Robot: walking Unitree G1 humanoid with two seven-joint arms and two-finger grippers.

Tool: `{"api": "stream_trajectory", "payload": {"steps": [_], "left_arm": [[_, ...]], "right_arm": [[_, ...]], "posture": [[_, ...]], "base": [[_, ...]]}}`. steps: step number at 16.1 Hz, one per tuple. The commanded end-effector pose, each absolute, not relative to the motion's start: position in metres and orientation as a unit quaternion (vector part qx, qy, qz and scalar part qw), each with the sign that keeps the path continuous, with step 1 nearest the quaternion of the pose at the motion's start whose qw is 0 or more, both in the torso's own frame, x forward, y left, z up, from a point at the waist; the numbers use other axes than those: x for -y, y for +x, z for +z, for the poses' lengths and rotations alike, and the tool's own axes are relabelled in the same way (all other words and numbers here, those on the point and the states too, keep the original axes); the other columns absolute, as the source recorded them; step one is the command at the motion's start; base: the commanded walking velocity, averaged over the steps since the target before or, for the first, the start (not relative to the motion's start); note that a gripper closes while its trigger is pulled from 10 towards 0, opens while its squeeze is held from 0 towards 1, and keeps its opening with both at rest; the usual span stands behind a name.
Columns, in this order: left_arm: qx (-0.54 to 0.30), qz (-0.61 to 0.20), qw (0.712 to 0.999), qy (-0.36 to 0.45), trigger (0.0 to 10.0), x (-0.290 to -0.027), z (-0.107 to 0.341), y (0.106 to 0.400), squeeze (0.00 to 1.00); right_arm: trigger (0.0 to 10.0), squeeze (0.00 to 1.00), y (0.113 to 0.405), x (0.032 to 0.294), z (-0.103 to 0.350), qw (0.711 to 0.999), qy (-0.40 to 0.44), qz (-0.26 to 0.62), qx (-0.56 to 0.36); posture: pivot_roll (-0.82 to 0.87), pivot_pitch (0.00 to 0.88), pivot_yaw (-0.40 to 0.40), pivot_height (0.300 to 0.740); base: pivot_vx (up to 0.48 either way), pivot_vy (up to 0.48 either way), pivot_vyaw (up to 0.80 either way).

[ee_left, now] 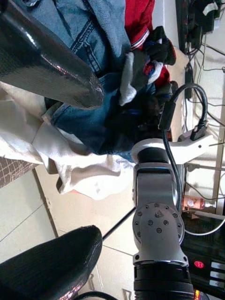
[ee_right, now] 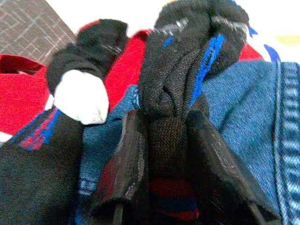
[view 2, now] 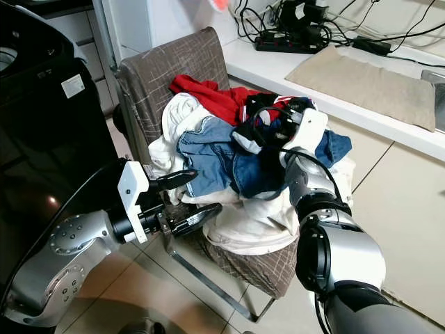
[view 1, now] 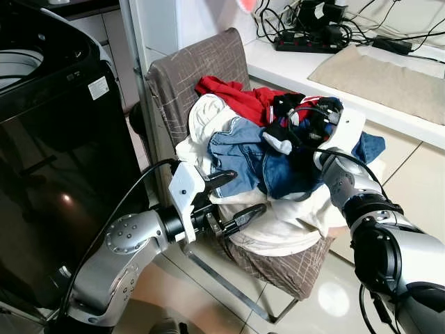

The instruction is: Clothes washing

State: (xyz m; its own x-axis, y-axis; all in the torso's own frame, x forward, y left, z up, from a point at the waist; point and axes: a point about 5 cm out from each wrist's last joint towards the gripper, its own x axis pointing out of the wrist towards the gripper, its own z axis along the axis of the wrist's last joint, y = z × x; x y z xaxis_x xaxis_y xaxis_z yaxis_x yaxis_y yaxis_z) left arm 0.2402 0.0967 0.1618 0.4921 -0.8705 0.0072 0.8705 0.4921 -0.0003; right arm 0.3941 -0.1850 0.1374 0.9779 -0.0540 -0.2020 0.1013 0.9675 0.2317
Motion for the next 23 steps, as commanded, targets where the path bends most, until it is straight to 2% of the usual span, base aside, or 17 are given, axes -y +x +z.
{"api": "stream_trajectory", "payload": {"steps": [1,5,9,11,13,14,19,23], "left_arm": [[0.003,-0.504,0.864,-0.002,10.0,-0.096,0.164,0.242,0.00],[0.004,-0.500,0.866,-0.003,10.0,-0.096,0.164,0.243,0.00],[0.007,-0.488,0.873,-0.009,10.0,-0.098,0.164,0.245,0.00],[0.021,-0.438,0.898,-0.029,10.0,-0.104,0.168,0.255,0.00],[0.033,-0.331,0.942,-0.038,10.0,-0.117,0.168,0.274,0.00],[0.037,-0.234,0.971,-0.036,10.0,-0.131,0.165,0.286,0.00],[0.047,-0.194,0.979,-0.031,10.0,-0.135,0.164,0.286,0.00],[0.044,-0.066,0.996,0.027,10.0,-0.152,0.155,0.294,0.00]], "right_arm": [[0.0,0.00,0.400,0.185,0.156,0.994,0.087,-0.031,-0.054],[0.0,0.00,0.407,0.179,0.196,0.998,0.042,-0.006,0.051],[0.0,0.00,0.405,0.171,0.203,0.997,-0.008,0.015,0.081],[0.0,0.00,0.404,0.165,0.214,0.992,-0.044,0.021,0.118],[0.0,0.00,0.403,0.161,0.212,0.992,-0.035,0.029,0.122],[0.0,0.00,0.401,0.159,0.204,0.993,-0.029,0.034,0.111],[0.0,0.00,0.399,0.158,0.209,0.987,-0.070,0.034,0.140],[0.0,0.00,0.397,0.147,0.207,0.986,-0.059,0.063,0.143]], "posture": [[0.03,0.010,-0.030,0.740],[0.02,0.010,-0.029,0.740],[0.03,0.001,-0.031,0.740],[0.03,0.000,-0.030,0.740],[0.03,0.000,-0.032,0.740],[0.03,0.000,-0.037,0.740],[0.03,0.000,-0.041,0.740],[0.03,0.000,-0.045,0.740]], "base": [[0.000,0.000,0.00],[0.000,0.000,0.00],[0.000,0.000,0.00],[0.000,0.000,0.00],[0.000,0.000,0.71],[0.000,0.000,0.68],[0.000,0.000,0.66],[0.000,0.000,0.62]]}}
